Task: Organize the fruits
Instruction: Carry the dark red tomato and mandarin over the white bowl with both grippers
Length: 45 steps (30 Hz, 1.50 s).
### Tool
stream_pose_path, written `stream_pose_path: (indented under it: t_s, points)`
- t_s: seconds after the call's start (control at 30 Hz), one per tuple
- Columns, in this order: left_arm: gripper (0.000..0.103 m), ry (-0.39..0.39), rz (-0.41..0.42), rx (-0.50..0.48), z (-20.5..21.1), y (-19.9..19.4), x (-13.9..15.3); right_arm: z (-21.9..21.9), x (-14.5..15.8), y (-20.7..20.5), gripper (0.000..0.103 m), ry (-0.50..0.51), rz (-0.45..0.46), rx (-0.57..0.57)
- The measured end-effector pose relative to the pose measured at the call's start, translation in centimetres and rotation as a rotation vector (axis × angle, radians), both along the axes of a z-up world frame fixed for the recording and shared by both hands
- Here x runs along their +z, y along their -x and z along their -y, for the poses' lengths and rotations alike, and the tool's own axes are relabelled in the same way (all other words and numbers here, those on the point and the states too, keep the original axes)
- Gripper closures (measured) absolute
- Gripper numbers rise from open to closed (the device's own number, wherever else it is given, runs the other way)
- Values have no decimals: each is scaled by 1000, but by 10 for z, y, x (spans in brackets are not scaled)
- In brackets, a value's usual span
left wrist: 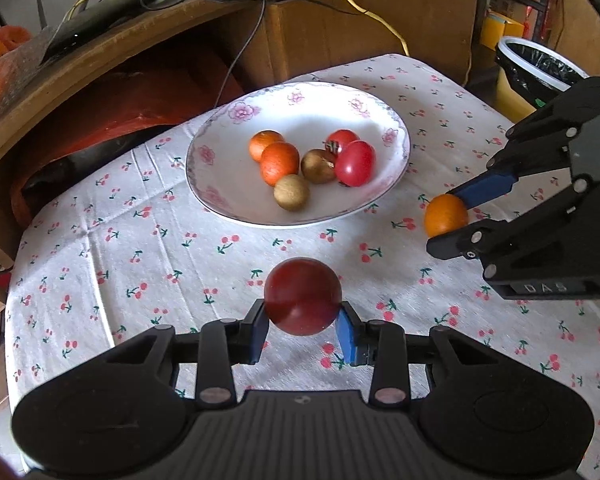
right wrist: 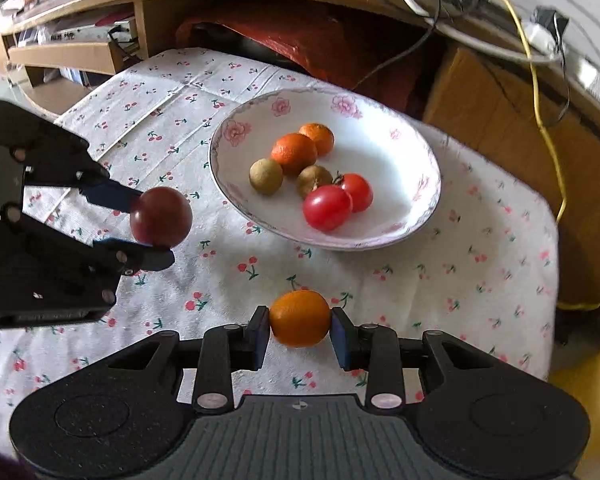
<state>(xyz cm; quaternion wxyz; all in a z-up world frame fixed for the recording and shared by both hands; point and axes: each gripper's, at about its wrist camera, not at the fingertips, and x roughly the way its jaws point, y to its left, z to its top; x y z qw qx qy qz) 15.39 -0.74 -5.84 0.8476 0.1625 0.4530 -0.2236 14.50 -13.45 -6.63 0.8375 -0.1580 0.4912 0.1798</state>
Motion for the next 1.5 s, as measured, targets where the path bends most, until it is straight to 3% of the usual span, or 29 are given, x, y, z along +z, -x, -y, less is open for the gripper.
stream_pose_path:
  t_s: [0.27, 0.77, 1.5]
  points:
    - [59, 6, -26, -2, -1, -2, -6, -2, -7, 0, 75, -17, -49, 0]
    - [57, 57, -43, 35, 4, -19, -10, 0, -7, -1, 75, -22, -61, 4]
    - [50, 76, -9, 39, 14, -27, -16, 6, -2, -1, 75, -55, -79, -25]
